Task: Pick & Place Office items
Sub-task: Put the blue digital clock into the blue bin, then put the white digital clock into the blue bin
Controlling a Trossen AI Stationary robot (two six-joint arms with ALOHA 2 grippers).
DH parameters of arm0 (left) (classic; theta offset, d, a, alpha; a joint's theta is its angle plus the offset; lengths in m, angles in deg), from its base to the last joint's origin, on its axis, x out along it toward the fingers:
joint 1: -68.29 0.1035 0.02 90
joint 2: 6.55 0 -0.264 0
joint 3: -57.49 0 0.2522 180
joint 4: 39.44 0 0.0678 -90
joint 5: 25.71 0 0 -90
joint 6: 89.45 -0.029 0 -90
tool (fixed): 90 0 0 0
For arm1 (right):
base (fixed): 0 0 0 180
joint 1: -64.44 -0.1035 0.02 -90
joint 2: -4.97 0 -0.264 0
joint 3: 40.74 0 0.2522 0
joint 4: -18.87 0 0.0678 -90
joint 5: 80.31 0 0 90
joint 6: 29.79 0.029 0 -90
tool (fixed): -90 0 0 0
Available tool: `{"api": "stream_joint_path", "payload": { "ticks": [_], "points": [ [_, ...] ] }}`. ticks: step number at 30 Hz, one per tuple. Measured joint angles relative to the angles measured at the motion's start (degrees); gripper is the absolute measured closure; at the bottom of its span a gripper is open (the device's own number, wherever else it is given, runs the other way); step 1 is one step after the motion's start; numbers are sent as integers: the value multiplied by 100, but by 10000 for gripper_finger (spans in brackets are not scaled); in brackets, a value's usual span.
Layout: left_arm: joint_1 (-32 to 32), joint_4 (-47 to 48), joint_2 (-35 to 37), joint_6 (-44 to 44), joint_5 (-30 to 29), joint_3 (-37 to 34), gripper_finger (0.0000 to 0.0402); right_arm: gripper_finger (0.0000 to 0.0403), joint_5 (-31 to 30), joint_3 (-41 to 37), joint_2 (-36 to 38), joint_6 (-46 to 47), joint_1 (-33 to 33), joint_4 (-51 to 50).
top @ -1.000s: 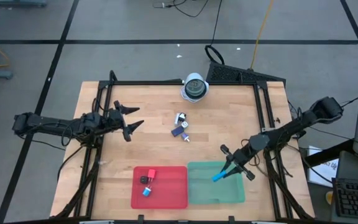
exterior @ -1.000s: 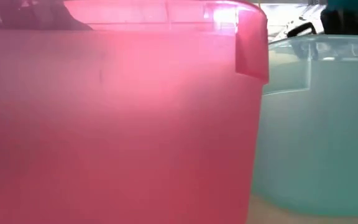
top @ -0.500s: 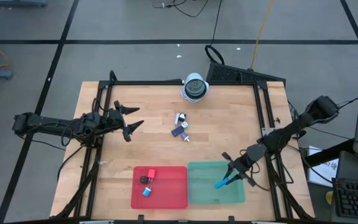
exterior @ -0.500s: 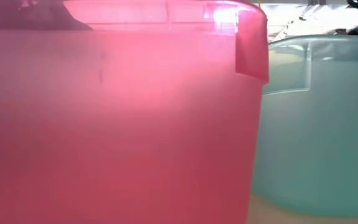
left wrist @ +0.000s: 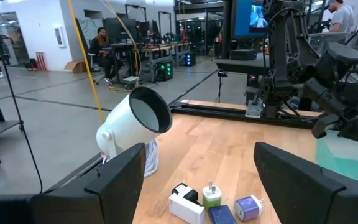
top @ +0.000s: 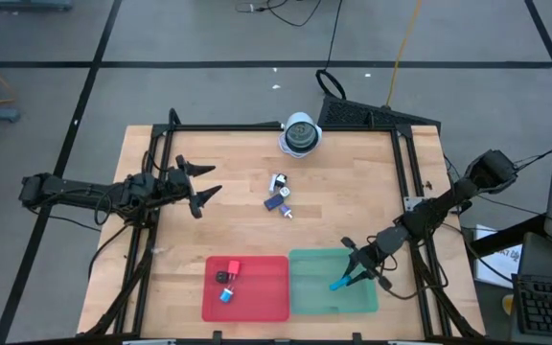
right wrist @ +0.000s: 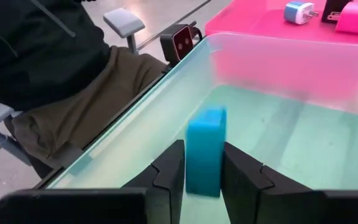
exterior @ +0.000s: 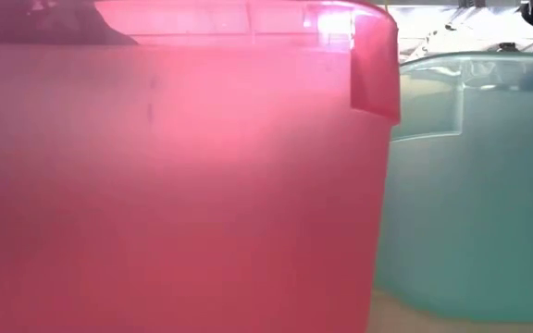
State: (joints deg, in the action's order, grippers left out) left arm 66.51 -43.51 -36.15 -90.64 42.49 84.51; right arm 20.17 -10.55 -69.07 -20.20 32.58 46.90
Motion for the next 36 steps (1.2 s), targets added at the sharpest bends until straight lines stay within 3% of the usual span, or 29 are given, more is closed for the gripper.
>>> {"api": "stream_joint_path", "payload": {
  "ticks": [15, 25, 33, 36],
  "points": [
    [0, -2, 0, 144, 6, 0, 105, 313, -5, 2, 246, 153, 126, 363],
    [0, -22, 0, 1340, 28, 0, 105, 314, -82, 2, 1031, -316, 972, 897],
    [-2, -39, -2, 1386, -118, 0, 105, 314, -1824, 2, 1693, -784, 1881, 1068],
    [-2, -39, -2, 1825, -69, 0, 105, 313, -2094, 2, 1975, -680, 2178, 1024]
  ]
}}
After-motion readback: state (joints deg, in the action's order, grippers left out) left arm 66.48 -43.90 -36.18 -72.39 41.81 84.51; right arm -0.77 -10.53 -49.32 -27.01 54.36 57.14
